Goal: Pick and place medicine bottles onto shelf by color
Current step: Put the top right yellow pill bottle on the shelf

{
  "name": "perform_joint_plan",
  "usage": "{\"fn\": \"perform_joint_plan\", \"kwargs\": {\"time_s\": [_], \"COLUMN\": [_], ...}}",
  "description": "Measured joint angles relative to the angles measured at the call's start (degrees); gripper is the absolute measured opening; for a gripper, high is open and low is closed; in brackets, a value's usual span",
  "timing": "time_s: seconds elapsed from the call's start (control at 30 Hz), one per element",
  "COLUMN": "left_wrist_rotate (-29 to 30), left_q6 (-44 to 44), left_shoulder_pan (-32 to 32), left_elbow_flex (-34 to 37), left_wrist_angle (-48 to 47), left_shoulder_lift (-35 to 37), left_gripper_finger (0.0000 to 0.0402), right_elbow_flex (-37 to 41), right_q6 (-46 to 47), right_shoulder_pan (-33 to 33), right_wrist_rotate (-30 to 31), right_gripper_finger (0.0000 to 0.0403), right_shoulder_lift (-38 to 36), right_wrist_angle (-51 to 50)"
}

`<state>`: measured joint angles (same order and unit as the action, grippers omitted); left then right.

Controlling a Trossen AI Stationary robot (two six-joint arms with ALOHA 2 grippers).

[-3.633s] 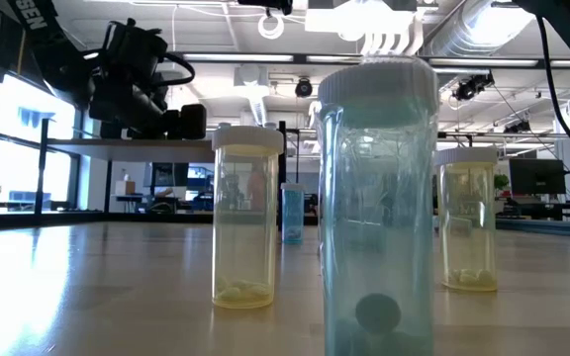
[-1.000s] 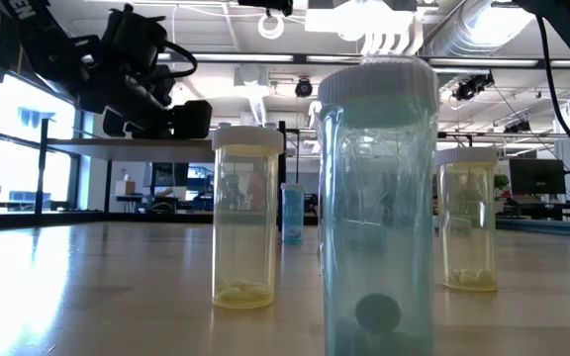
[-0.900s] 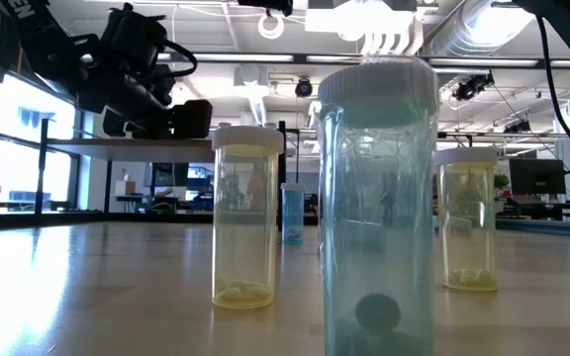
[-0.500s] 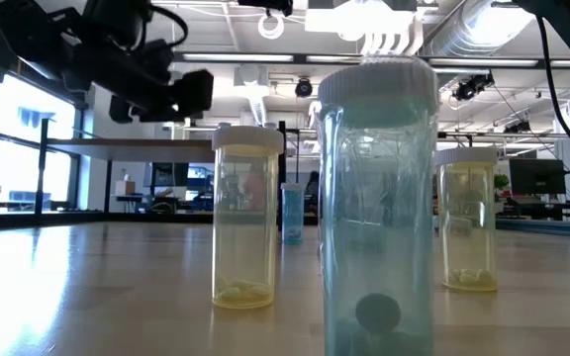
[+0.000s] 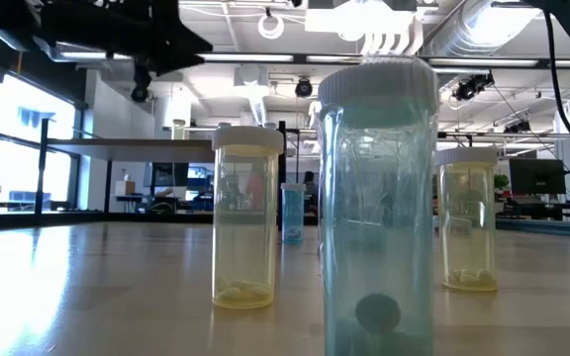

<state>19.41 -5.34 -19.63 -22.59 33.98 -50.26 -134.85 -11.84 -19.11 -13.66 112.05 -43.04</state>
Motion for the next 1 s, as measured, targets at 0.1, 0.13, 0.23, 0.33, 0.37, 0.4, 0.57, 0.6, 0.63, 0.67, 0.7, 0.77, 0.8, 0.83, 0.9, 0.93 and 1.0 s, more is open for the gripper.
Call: {"fn": "perform_joint_plan", "kwargs": {"time_s": [0.1,0.13,0.23,0.33,0.37,0.4,0.57,0.6,0.63,0.67,0.7,0.77,0.8,0.83,0.9,0.93,1.0], "left_wrist_rotate": [-11.79,-14.84,-20.56,-24.33,-25.46,-26.61,-30.94,-30.49,-29.47,-27.72,-25.91,-22.67,-20.94,-18.88,-13.73,-11.09,-6.87], "left_q6": [0.91,1.79,6.54,13.86,16.25,18.19,22.27,22.72,23.34,24.02,24.56,26.05,26.76,26.97,26.69,26.51,25.46], "left_shoulder_pan": [-2.42,-3.17,-4.6,-5.43,-5.57,-5.59,-5.54,-5.56,-5.58,-5.58,-5.58,-5.58,-5.59,-5.76,-6.67,-7.45,-9.17], "left_elbow_flex": [-0.08,-0.31,-1.4,-1.84,-1.84,-1.85,-2.19,-2.76,-3.63,-4.91,-6.4,-10.04,-11.82,-13.6,-17.66,-19.9,-23.91], "left_wrist_angle": [0.19,0.17,0.46,0.74,1.36,2.26,2.24,0.64,-1.67,-4.58,-8.11,-15.35,-19.21,-22.94,-30.13,-34.0,-41.62], "left_shoulder_lift": [2.99,3.71,4.83,4.96,4.91,4.7,3.98,3.98,3.98,3.98,3.88,3.02,2.46,1.9,0.78,0.13,-1.4], "left_gripper_finger": [0.0177,0.0177,0.0177,0.0177,0.0177,0.0177,0.0177,0.0177,0.0177,0.0177,0.0177,0.0177,0.0177,0.0177,0.0177,0.0177,0.0177], "right_elbow_flex": [0.0,0.0,0.0,-0.02,-0.02,-0.02,-0.02,-0.02,-0.02,-0.02,-0.02,-0.05,-0.07,-0.07,-0.09,-0.09,-0.09], "right_q6": [0.0,0.0,0.0,0.0,0.0,0.0,0.0,0.0,0.0,0.0,0.0,-0.04,-0.03,0.0,-0.01,0.0,0.01], "right_shoulder_pan": [-0.01,-0.02,-0.02,-0.02,-0.02,-0.02,-0.02,-0.02,-0.02,-0.02,-0.02,-0.02,-0.02,-0.02,-0.02,-0.02,-0.02], "right_wrist_rotate": [0.18,0.2,0.2,0.21,0.21,0.21,0.21,0.21,0.21,0.21,0.23,0.71,0.8,0.84,1.29,1.61,2.23], "right_gripper_finger": [0.0195,0.0195,0.0195,0.0195,0.0195,0.0195,0.0195,0.0195,0.0195,0.0195,0.0195,0.0195,0.0195,0.0195,0.0195,0.0195,0.0195], "right_shoulder_lift": [-0.11,-0.11,-0.11,-0.11,-0.11,-0.11,-0.11,-0.11,-0.11,-0.11,-0.23,-0.46,-0.74,-1.0,-1.51,-1.79,-2.19], "right_wrist_angle": [-1.0,-1.58,-2.49,-3.73,-4.18,-4.41,-5.49,-5.62,-5.65,-5.65,-5.69,-5.66,-5.7,-5.91,-5.91,-6.2,-6.32]}}
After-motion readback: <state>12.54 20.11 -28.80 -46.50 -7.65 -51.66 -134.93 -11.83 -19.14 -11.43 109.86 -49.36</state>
